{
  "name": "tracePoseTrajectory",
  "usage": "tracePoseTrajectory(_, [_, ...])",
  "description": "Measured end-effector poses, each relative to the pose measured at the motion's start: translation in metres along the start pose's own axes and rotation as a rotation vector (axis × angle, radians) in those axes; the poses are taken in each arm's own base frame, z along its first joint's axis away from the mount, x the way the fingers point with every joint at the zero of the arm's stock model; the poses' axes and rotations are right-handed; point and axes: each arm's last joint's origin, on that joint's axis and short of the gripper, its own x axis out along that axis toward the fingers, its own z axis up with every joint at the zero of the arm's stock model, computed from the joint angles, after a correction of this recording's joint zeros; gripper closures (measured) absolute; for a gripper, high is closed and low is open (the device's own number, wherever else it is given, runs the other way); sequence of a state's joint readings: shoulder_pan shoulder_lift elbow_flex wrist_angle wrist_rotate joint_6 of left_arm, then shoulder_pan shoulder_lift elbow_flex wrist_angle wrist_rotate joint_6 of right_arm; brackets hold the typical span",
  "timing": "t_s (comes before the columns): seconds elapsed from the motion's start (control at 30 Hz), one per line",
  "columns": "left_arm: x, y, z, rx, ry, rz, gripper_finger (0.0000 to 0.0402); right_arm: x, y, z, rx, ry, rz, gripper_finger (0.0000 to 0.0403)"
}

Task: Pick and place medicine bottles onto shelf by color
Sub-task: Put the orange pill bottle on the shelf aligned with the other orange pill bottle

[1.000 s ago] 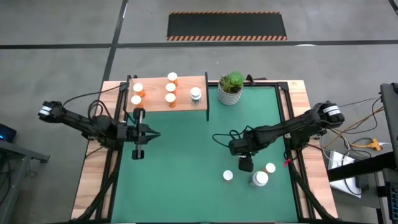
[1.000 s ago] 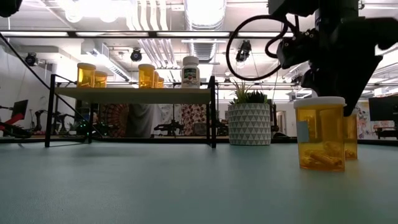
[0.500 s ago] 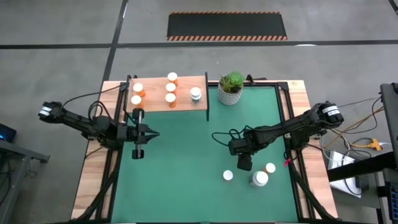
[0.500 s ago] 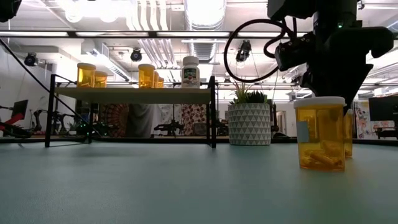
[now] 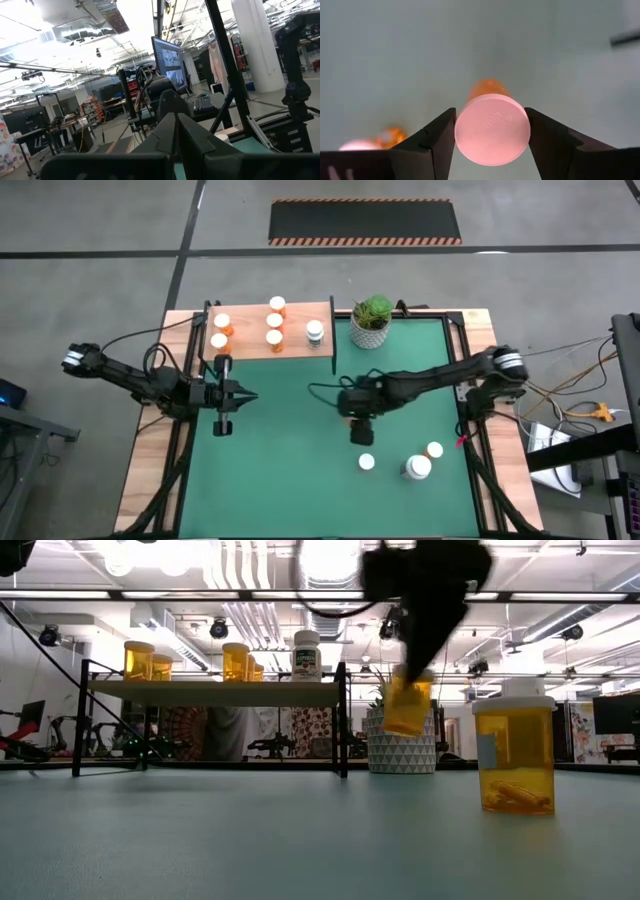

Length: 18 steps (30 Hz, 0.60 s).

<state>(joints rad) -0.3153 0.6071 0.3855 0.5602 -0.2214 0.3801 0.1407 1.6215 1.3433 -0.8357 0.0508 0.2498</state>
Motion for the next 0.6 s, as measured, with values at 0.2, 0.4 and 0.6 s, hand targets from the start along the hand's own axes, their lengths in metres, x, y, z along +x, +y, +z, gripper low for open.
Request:
tracePoseTrajectory(0.2, [0.0,0.0,0.0,0.0,0.001,0.0,0.04,0.032,0.004,0.047,-0.175,0.019,0.019,0.02])
tracePoseTrajectory(0.4, [0.0,0.0,0.0,-0.001,0.002,-0.001,0.04,0.051,0.004,0.079,-0.255,0.02,0.044,0.02])
tracePoseTrajectory(0.6, [0.0,0.0,0.0,-0.001,0.002,0.0,0.04,0.062,0.005,0.095,-0.289,0.032,0.073,0.0193])
